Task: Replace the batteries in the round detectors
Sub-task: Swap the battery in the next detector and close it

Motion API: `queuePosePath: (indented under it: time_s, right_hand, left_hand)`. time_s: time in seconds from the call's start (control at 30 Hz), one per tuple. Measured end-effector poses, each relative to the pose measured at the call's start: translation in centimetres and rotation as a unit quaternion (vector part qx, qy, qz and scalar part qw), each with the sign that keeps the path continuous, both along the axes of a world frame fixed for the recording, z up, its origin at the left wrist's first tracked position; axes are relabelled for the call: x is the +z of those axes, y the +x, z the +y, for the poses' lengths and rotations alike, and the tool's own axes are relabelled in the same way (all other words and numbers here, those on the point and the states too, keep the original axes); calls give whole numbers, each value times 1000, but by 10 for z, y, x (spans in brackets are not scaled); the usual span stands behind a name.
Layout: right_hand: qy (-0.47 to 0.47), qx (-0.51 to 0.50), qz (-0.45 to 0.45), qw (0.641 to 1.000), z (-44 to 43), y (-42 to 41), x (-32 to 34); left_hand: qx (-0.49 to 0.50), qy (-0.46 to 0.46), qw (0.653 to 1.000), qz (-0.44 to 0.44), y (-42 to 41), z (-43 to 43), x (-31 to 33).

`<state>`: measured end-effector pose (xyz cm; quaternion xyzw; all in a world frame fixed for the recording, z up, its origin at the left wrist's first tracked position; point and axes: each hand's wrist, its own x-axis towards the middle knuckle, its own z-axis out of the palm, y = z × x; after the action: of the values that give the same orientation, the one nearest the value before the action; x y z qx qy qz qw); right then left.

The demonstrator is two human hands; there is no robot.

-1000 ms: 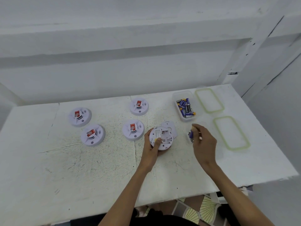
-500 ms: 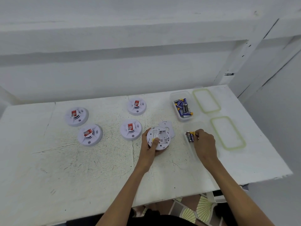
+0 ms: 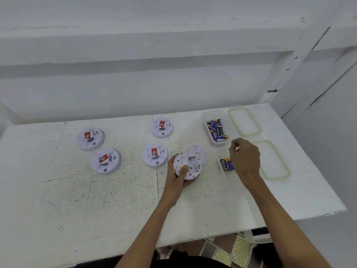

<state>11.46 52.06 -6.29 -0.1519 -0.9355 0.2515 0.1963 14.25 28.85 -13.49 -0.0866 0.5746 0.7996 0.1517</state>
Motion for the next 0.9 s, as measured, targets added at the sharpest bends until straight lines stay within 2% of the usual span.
queuePosePath:
  time_s: [0.07, 0.13, 0.2, 0.3, 0.4, 0.53, 0.7, 0.8, 0.9]
  right_hand:
    - [9, 30, 12, 999, 5, -24, 10]
    - [19, 63, -21, 998, 12, -50, 11]
    - [39, 83, -103, 990, 17, -74, 12]
    - [128, 91, -236, 959, 18, -95, 13]
    - [199, 92, -298, 929, 14, -102, 15]
    - [243, 111, -327, 907, 11, -108, 16]
    - [250, 118, -333, 902, 10, -109, 19]
    - [225, 124, -329, 909, 14, -108, 18]
    - [152, 126, -293, 935, 20, -106, 17]
  left_hand:
    - [0, -1, 1000, 1, 1, 0, 1]
    - [-1, -2, 1000, 1, 1, 0, 1]
    - [-1, -1, 1000, 3, 1, 0, 1]
    - [1, -1, 1000, 5, 1, 0, 2]
    - [1, 3, 1000, 13, 1, 0, 4]
    - [3, 8, 1000, 10, 2, 1, 5]
    - [1, 12, 1000, 11, 1, 1, 6]
    - [2, 14, 1000, 5, 1, 1, 6]
    - [-1, 11, 1000, 5, 1, 0, 4]
